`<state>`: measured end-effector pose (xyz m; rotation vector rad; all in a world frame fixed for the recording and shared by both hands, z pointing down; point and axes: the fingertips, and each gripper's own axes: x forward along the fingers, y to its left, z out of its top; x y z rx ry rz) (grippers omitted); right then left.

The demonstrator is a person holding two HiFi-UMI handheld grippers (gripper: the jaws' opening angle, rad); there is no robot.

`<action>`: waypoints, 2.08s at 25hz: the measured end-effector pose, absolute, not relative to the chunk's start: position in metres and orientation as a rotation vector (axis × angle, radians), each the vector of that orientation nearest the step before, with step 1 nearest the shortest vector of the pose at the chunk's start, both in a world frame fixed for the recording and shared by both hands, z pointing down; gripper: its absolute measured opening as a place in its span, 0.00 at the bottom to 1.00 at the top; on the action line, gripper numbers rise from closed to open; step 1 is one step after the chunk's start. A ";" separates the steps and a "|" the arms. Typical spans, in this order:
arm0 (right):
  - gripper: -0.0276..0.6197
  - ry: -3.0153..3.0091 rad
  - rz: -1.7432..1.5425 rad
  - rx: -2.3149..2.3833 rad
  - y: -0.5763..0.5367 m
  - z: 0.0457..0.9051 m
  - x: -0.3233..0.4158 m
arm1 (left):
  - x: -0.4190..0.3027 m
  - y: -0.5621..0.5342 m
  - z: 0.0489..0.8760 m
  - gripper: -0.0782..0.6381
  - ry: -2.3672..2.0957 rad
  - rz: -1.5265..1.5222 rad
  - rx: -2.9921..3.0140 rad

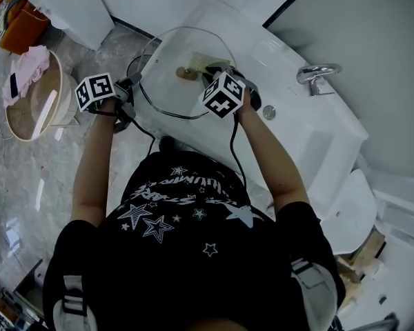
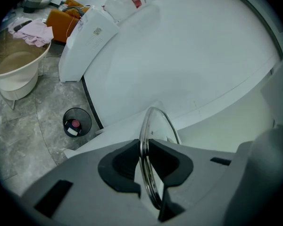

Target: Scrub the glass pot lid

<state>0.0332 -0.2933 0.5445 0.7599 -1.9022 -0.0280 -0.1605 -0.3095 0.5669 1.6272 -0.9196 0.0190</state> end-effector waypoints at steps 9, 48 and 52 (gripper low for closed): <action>0.14 -1.938 0.093 0.795 -0.262 0.544 0.028 | -0.159 -0.308 0.567 0.20 -0.958 0.016 1.621; 0.15 -2.295 0.408 0.684 -0.205 0.505 -0.048 | -0.156 -0.301 0.560 0.23 -1.036 -0.055 1.637; 0.15 -2.312 0.405 0.714 -0.211 0.498 -0.037 | -0.159 -0.301 0.550 0.30 -1.073 -0.093 1.664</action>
